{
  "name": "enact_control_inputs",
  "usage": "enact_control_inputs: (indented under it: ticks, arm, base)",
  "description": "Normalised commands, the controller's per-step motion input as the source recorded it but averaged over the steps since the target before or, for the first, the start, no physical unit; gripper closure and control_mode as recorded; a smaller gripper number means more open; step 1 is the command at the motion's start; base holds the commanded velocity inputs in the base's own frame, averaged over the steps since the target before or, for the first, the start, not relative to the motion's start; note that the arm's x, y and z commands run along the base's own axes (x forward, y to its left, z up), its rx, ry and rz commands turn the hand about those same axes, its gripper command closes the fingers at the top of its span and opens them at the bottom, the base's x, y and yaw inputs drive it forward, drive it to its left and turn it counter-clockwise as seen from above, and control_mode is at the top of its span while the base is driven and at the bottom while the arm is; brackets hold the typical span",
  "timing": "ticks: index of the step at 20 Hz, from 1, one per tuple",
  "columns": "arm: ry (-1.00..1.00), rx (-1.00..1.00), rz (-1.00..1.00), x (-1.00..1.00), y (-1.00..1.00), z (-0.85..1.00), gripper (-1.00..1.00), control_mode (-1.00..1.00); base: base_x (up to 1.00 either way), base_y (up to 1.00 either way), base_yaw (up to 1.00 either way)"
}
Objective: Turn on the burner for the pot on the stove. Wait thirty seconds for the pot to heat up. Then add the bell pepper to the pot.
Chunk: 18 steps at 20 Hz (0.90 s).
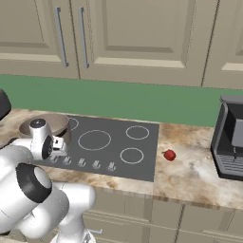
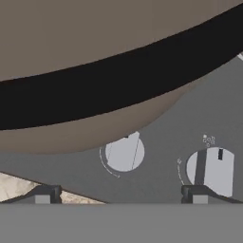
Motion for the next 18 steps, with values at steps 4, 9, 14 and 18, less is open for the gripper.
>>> enact_control_inputs:
  ticks: [4, 9, 14, 18]
  arm:
    - [0.0, 0.0, 0.0, 0.04, 0.08, -0.06, -1.0, -1.0]
    - [-0.01, 0.0, 0.0, 0.03, 0.0, -0.07, -1.0, -1.0]
    - [0.0, 0.0, 0.0, 0.09, 0.0, -0.15, -1.0, -1.0]
    - [0.0, 0.0, 0.0, 0.11, 0.01, -0.13, -1.0, -1.0]
  base:
    - [0.0, 0.0, 0.0]
    - [0.0, 0.0, 0.0]
    - [0.0, 0.0, 0.0]
    - [0.0, 0.0, 0.0]
